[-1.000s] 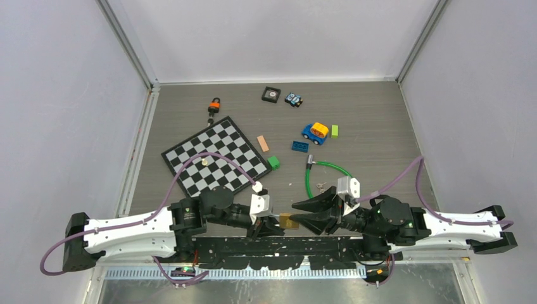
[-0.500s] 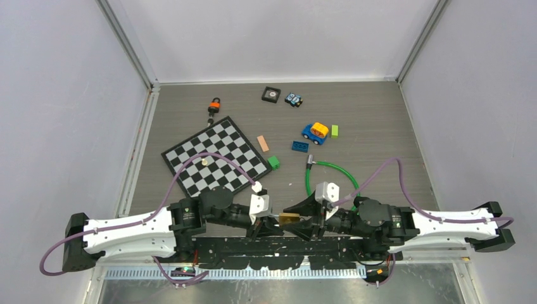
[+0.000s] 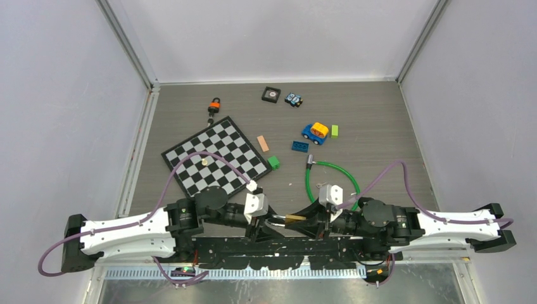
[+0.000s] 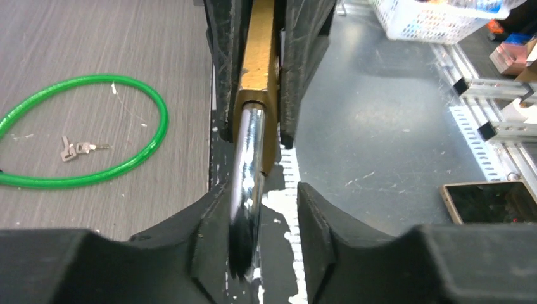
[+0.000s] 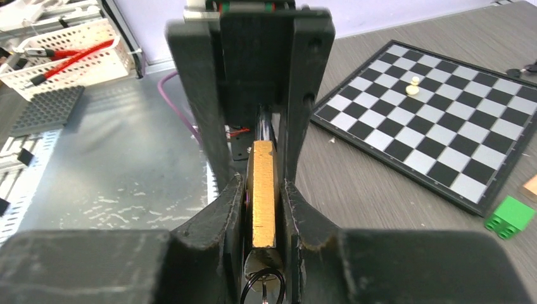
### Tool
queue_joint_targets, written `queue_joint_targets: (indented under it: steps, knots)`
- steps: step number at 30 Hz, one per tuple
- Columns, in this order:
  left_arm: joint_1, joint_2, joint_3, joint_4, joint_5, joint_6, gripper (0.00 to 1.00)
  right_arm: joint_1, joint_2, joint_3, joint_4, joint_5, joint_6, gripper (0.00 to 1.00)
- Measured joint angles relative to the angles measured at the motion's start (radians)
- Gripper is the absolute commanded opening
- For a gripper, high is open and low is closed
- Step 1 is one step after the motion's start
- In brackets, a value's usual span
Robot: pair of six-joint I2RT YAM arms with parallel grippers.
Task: Lock with the key
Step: Lock the lock.
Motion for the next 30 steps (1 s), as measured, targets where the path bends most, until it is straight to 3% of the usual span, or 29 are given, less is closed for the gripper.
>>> queue_joint_targets:
  steps: [2, 9, 24, 30]
  knots:
    - [0.001, -0.013, 0.000, 0.016, 0.000, 0.001, 0.60, 0.000, -0.031, -0.004, -0.037, 0.009, -0.012, 0.01]
    - [0.002, -0.021, 0.000, 0.029, 0.013, -0.002, 0.61, 0.000, -0.070, -0.004, -0.123, 0.026, -0.038, 0.01]
    - [0.002, -0.021, 0.003, -0.070, 0.008, 0.027, 0.52, -0.001, -0.117, -0.004, -0.170, 0.002, -0.040, 0.01]
    - [0.002, -0.021, 0.009, -0.070, -0.008, 0.031, 0.37, -0.001, -0.105, -0.004, -0.197, -0.049, -0.035, 0.01]
